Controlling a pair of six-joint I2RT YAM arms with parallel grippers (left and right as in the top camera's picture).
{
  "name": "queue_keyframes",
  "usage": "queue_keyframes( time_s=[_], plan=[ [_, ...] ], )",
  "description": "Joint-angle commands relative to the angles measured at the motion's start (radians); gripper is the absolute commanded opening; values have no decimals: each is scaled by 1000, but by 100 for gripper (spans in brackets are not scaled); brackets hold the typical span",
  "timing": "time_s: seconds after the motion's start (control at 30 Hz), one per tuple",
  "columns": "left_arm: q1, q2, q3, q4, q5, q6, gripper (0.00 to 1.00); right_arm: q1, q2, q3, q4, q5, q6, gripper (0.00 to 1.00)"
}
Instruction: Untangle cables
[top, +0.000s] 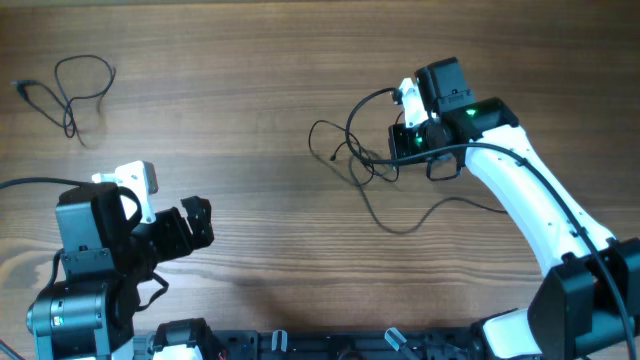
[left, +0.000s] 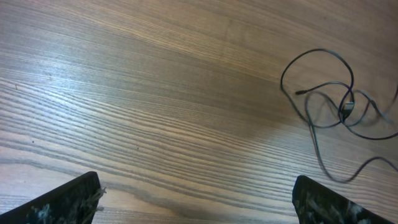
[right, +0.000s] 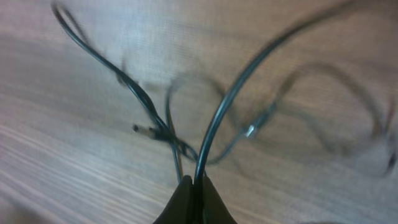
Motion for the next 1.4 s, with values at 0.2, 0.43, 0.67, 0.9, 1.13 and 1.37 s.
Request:
queue_keyframes(
  time_s=[0.2, 0.43, 0.67, 0.9, 1.13, 1.37],
  plan=[
    [3, -5, 1, 3, -9, 12, 100, -3, -89, 49, 248, -75, 42, 4],
    [3, -5, 1, 3, -9, 12, 100, 2, 32, 24, -31, 370, 21, 4],
    [3, -5, 1, 3, -9, 12, 100, 2, 3, 121, -59, 605, 172, 4],
    [3, -5, 1, 3, -9, 12, 100, -74, -98, 145, -315, 923, 523, 4],
    [3, -5, 1, 3, -9, 12, 100, -233, -97, 135, -536, 412, 481, 4],
    [3, -5, 1, 3, -9, 12, 100, -137, -97, 135, -557, 13, 316, 4]
  ],
)
